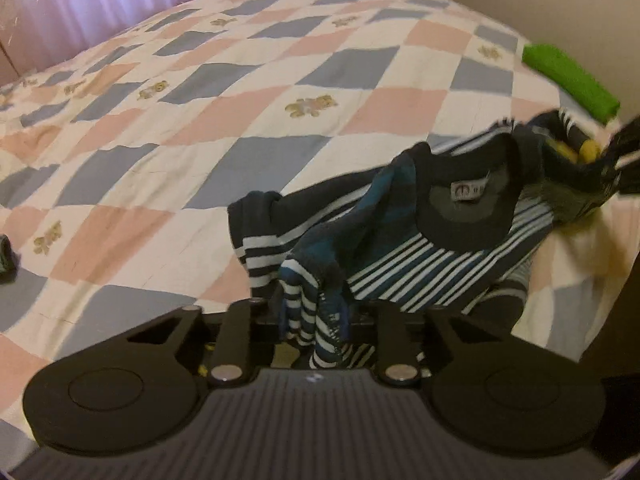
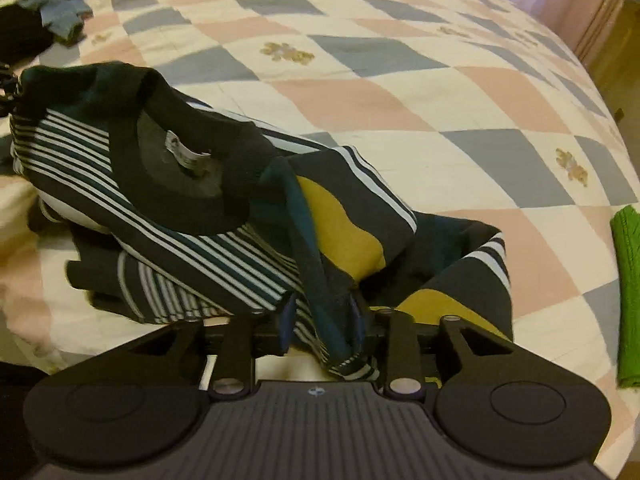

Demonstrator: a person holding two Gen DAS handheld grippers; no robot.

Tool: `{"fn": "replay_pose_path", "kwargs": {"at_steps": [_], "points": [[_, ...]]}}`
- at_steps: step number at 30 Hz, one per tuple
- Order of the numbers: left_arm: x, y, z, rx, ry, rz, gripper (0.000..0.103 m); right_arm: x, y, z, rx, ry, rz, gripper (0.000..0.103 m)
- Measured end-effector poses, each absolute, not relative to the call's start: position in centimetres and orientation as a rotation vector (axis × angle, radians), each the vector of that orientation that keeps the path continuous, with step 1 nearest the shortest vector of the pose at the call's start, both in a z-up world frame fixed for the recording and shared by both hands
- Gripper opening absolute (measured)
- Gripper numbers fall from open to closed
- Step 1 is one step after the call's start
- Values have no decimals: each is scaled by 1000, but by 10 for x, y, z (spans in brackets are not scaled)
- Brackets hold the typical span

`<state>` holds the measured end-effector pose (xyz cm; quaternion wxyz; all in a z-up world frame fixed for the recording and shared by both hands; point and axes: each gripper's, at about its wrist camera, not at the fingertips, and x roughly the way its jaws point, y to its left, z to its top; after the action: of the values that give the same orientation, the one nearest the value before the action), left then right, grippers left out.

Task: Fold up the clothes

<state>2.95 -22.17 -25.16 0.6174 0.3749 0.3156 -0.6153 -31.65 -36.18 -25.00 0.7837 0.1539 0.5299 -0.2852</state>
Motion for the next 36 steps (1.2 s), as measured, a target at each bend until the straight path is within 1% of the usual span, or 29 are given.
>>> {"fn": "replay_pose_path", "kwargs": {"at_steps": [3, 5, 8, 12, 15, 17, 19, 22, 24, 26, 28, 30, 32, 34, 36], "points": [[24, -218, -237, 874, 642, -1367, 18, -322, -359, -233, 239, 1113, -677, 9], [27, -213, -218, 831, 567, -1315, 18, -329, -355, -207, 184, 1023, -768, 9], [40, -213, -172, 730, 434, -1264, 18, -331, -346, -162, 97, 862, -867, 8], [58, -210, -96, 620, 211, -1206, 17, -305, -331, -105, -78, 674, -946, 8], [67, -194, -52, 557, 91, -1199, 17, -287, -322, -68, -147, 578, -960, 9], [69, -182, -45, 553, 75, -1216, 17, -279, -318, -57, -158, 575, -950, 9], [66, -170, -60, 605, 95, -1237, 17, -276, -315, -67, -121, 644, -915, 8], [60, -152, -104, 674, 215, -1260, 17, -275, -311, -91, -27, 780, -852, 8], [53, -140, -149, 741, 324, -1267, 17, -278, -305, -128, 87, 884, -800, 8], [44, -129, -189, 817, 398, -1276, 17, -282, -290, -171, 146, 961, -757, 5], [40, -123, -214, 852, 444, -1280, 17, -283, -274, -210, 184, 1036, -727, 4], [37, -117, -238, 884, 490, -1284, 17, -288, -258, -239, 189, 1067, -724, 5], [40, -119, -242, 876, 505, -1285, 17, -287, -251, -259, 154, 1094, -722, 19], [51, -122, -246, 878, 500, -1285, 16, -285, -241, -269, 81, 1087, -720, 42], [54, -126, -248, 879, 495, -1289, 17, -281, -234, -276, 14, 1074, -685, 45]]}}
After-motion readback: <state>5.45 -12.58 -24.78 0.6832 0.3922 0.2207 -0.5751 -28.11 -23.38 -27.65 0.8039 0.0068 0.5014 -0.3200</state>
